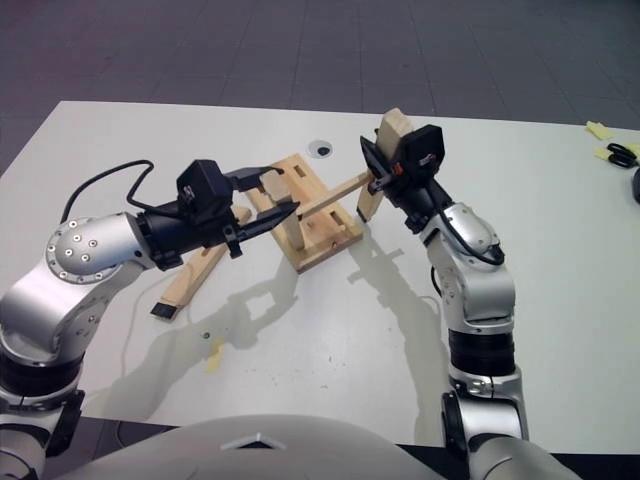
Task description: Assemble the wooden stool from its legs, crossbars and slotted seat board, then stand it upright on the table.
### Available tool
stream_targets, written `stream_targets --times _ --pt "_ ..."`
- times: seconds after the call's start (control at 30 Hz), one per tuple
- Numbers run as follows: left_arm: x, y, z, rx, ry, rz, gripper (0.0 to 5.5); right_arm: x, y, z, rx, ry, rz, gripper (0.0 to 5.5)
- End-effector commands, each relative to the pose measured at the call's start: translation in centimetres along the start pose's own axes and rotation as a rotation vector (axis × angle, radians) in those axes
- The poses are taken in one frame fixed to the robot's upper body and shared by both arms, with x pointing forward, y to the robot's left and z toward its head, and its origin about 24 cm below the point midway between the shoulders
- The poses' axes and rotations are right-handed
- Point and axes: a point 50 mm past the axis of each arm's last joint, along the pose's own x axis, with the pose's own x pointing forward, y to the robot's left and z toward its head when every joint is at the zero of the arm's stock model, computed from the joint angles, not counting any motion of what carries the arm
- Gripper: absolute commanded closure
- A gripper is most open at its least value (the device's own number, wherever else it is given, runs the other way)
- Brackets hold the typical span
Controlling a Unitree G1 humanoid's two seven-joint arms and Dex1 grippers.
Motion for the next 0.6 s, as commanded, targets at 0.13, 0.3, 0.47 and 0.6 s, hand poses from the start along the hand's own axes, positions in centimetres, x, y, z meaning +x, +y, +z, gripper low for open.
stream_targets --times 0.13,0.3,0.47,0.6 --pt "-0.2 -0.1 -2.3 -0.03 0.133 -0.011 3.41 0.4 0.1 -0.5 -0.014 -0.016 -0.043 4.48" --pt "-0.2 0.0 -2.5 -0.025 0.137 0.0 3.41 0.5 0.9 -0.7 0.014 -0.008 0.016 4.48" --pt "-0.2 0.2 -2.7 -0.025 0.139 0.01 3.41 0.7 1.3 -0.4 0.035 -0.025 0.042 4.48" --pt "-0.1 0.4 -2.8 -0.017 0.144 0.016 3.41 1.0 1.2 0.1 0.075 -0.056 0.037 4.48"
